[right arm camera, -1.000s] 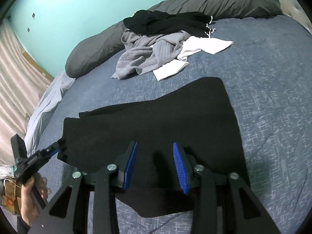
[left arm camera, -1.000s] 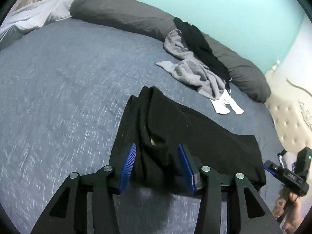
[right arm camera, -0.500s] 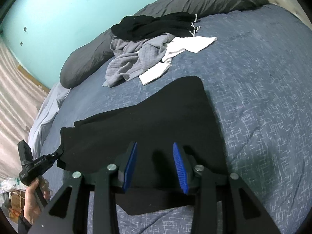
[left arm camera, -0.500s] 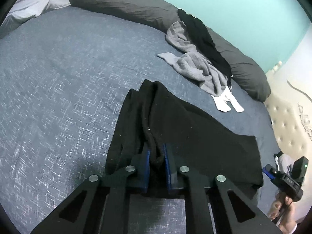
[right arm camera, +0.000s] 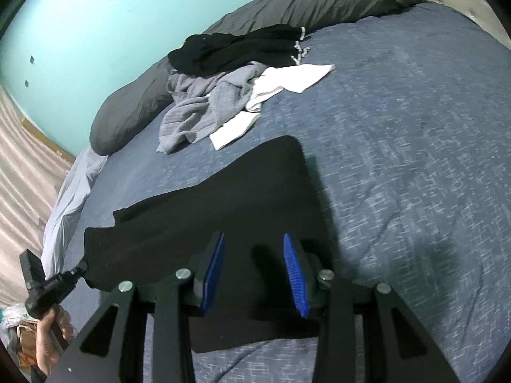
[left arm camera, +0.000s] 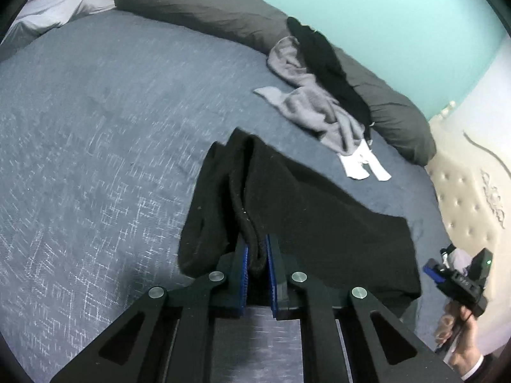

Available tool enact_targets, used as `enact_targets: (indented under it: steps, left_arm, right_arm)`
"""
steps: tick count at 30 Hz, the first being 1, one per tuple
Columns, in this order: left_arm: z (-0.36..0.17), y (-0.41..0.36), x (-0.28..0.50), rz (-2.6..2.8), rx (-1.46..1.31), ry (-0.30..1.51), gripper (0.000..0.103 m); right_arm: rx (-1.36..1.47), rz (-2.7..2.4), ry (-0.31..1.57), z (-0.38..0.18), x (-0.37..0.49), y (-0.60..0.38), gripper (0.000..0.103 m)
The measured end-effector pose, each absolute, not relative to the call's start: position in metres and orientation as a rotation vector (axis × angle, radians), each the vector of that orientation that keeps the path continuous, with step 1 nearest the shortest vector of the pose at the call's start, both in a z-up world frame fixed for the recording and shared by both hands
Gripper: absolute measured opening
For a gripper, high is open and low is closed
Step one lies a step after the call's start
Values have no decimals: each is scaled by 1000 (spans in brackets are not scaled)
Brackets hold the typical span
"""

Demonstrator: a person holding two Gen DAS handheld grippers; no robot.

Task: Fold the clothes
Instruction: 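Close the left gripper on the folded black garment's edge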

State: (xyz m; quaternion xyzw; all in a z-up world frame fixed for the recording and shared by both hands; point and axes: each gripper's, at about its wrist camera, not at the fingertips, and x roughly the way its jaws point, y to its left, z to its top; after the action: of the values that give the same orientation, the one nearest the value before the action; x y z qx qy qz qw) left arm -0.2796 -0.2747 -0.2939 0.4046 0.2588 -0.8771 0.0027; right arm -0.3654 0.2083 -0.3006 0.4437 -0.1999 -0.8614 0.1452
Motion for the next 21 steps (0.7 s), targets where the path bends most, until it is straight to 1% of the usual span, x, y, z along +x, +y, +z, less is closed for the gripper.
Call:
enact_targets:
  steps: [2,5,7,8,10,11,12,15,17,18,21]
  left_arm:
    - [-302,-279,-283,-2740,1277,825,12]
    - [-307,-282,-286,-2736,1273,827,14]
    - [-308,-283,-285,-2738,1267,846,16]
    - [-306,-285,-284,-2741,1256,846,20]
    - [-302,-288,-280,-2743,1217,830,31]
    - [-300,-290,-279,-2744,1206,827,39]
    - [-300,-292,-279,-2742,1201,829,42]
    - [-302,-302,-283,-2722,1203,843,44]
    - [-306,-307,-288,-2714,1218,861,50]
    - [-309,-309,-291,-2713,1228,879,51]
    - [-315,-311,-297,-2726,1257,910,52]
  right_arm:
    - [1311,-2487,-570,-305,-369,214,54]
    - [1358,-2476,-596,-316,-375,225,55]
    - [1383,-2456,-616,-324,-379,230,57]
    - [1393,-2449,-617,-327,-381,232,58]
    - [1399,-2426,-630,-332,-384,234,60]
    - [1399,-2413,-640,-333,-386,234,60]
    - [1399,-2400,-649,-335,-388,235,61]
    - [1399,-2359,-677,-340,-394,237,62]
    - [1398,-2332,-696,-343,-398,239,62]
    - [1398,-2321,-704,-345,-400,239,63]
    - [1398,-2298,-724,-349,-404,239,63]
